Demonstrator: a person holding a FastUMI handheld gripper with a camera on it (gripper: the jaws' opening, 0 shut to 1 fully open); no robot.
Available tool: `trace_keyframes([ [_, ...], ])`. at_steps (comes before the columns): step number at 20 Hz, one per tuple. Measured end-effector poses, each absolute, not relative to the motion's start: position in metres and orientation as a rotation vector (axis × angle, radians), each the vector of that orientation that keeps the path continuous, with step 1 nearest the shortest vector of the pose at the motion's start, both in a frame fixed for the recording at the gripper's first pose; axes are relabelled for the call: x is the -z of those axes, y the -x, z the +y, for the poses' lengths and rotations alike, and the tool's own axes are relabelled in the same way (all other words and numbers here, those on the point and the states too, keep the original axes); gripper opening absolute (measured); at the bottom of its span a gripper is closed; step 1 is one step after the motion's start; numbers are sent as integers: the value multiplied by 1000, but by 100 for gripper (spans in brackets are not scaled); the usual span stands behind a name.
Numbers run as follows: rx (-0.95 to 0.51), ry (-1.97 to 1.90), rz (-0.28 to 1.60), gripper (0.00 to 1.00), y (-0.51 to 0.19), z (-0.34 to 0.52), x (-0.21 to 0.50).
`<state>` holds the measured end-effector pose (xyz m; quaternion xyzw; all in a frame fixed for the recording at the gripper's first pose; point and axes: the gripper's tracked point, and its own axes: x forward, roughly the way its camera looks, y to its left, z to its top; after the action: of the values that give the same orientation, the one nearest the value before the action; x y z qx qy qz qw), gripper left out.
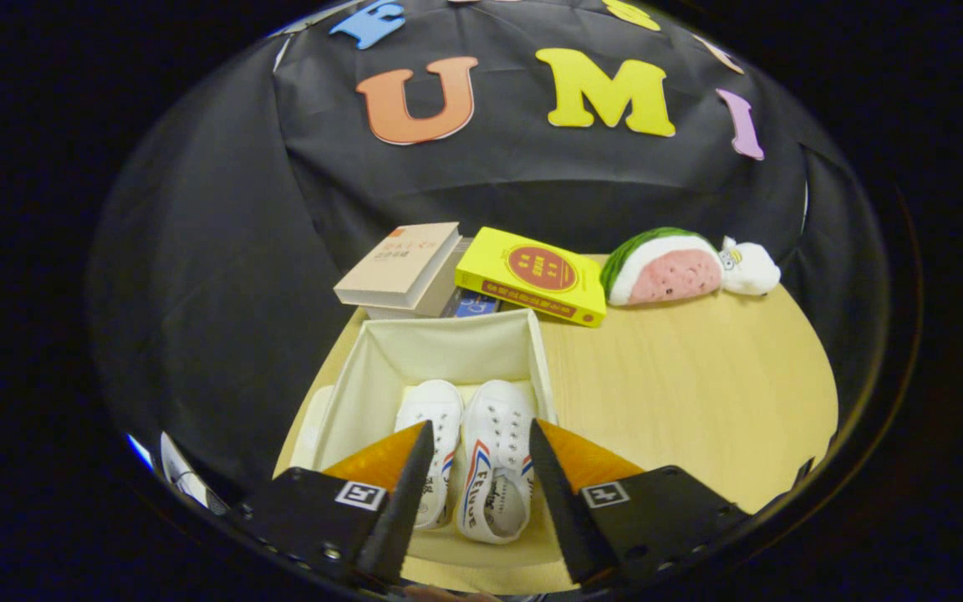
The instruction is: Open the storage box then place both shoes into the box .Put the left shoe in first, then the right shoe, with the right side of both shoes facing outward in a uniform manner.
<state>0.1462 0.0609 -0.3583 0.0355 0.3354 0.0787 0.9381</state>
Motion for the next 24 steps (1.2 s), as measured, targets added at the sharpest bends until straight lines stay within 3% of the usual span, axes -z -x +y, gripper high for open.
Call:
trace_keyframes([
  [1, -164, -51, 657, 84, -143, 56, 345],
  [2, -161, -41, 619, 84, -143, 53, 333],
  [5, -170, -51, 547, 99, -135, 40, 299],
  [17, -31, -61, 283, 98, -115, -86, 181],
  [24, 32, -45, 190, 97, -97, -140, 150],
])
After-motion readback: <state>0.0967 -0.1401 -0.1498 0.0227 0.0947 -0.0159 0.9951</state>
